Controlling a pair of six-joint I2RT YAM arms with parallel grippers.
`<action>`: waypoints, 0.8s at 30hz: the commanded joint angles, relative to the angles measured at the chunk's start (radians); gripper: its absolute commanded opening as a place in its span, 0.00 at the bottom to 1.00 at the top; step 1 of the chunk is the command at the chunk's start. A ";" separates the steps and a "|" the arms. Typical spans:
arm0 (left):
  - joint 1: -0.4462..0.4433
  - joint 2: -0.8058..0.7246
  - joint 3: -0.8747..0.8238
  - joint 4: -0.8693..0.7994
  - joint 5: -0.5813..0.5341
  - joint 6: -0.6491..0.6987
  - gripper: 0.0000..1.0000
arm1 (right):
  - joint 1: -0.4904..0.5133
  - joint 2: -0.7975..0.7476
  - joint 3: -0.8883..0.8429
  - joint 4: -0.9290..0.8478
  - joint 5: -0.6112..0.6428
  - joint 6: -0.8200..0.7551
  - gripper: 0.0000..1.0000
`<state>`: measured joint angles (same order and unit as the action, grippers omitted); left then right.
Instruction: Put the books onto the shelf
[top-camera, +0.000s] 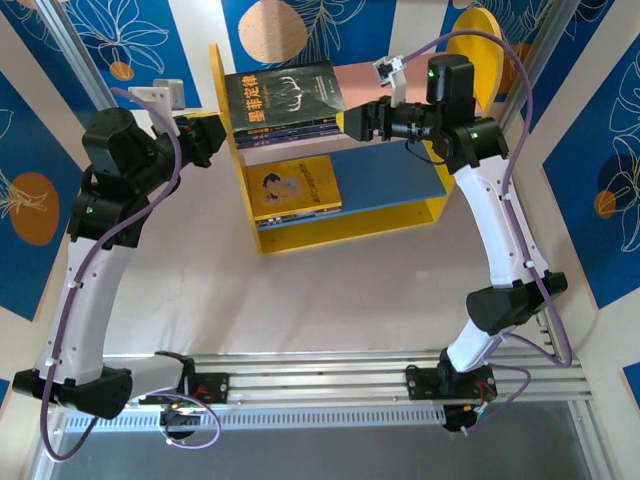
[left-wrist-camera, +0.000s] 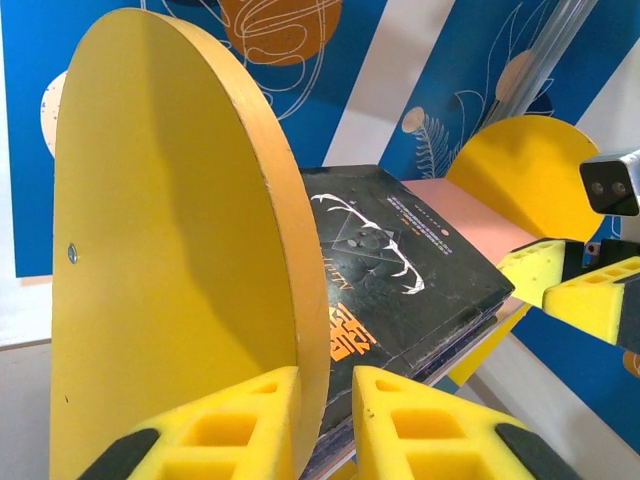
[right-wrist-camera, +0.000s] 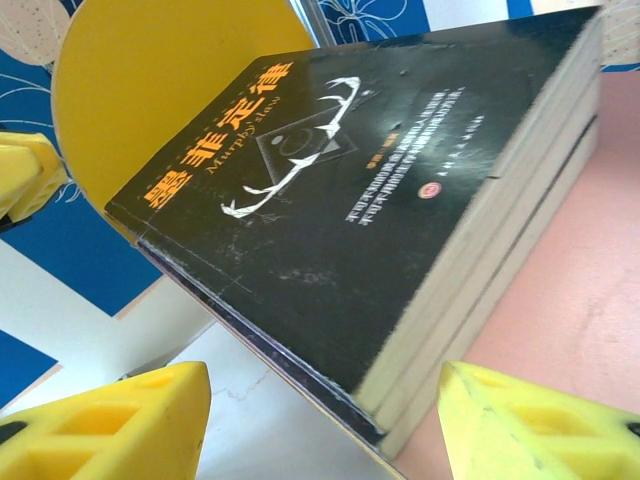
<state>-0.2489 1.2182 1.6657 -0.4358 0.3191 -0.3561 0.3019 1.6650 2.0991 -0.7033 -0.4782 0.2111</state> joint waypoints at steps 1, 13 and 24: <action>0.005 -0.023 0.005 -0.009 -0.012 0.023 0.22 | -0.015 -0.046 -0.001 0.010 -0.013 0.000 0.63; 0.005 -0.026 0.019 -0.047 -0.046 0.048 0.22 | -0.031 -0.119 -0.076 0.036 0.030 0.005 0.63; 0.005 -0.135 -0.164 -0.091 -0.245 0.073 0.23 | -0.011 -0.359 -0.476 0.150 0.203 0.025 0.63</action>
<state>-0.2489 1.1164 1.5536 -0.5056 0.1612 -0.3031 0.2787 1.3701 1.6970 -0.5934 -0.3435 0.2230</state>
